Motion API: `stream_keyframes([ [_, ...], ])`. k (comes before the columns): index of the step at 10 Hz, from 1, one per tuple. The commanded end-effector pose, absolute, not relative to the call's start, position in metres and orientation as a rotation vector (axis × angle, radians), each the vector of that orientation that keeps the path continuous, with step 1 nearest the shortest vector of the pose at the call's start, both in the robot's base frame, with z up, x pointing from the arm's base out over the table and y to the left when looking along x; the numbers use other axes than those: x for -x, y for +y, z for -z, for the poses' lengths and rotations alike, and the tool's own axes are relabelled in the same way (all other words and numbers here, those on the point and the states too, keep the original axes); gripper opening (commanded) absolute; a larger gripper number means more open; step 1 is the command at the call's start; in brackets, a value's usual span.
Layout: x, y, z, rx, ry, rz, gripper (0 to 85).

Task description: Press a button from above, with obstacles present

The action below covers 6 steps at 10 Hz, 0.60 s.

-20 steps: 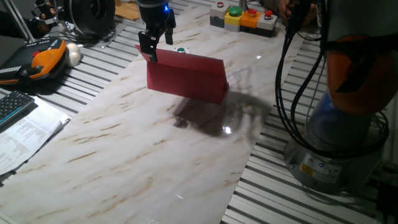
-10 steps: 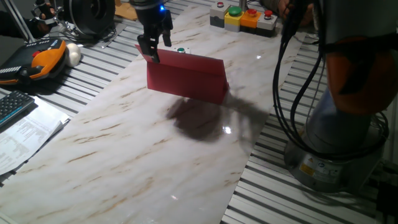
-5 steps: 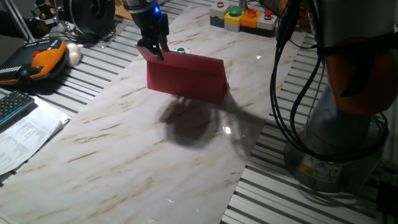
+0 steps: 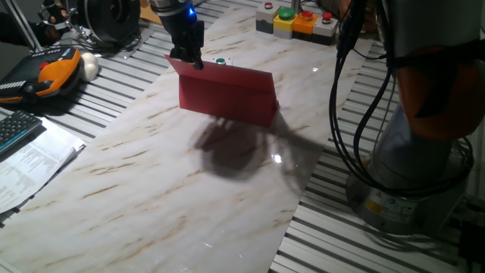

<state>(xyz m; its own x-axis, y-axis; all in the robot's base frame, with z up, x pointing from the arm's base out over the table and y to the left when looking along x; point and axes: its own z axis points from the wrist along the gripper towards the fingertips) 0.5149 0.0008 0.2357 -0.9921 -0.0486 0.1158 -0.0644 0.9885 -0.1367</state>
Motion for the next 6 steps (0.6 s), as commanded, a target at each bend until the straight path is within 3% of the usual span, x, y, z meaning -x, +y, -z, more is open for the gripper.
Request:
stream_keyframes([
  [1,-0.5149,0.0007,-0.2357,-0.086,-3.020,-0.213,0.0],
  [6,-0.5149,0.0007,-0.2357,-0.113,-3.029,-0.201,0.0],
])
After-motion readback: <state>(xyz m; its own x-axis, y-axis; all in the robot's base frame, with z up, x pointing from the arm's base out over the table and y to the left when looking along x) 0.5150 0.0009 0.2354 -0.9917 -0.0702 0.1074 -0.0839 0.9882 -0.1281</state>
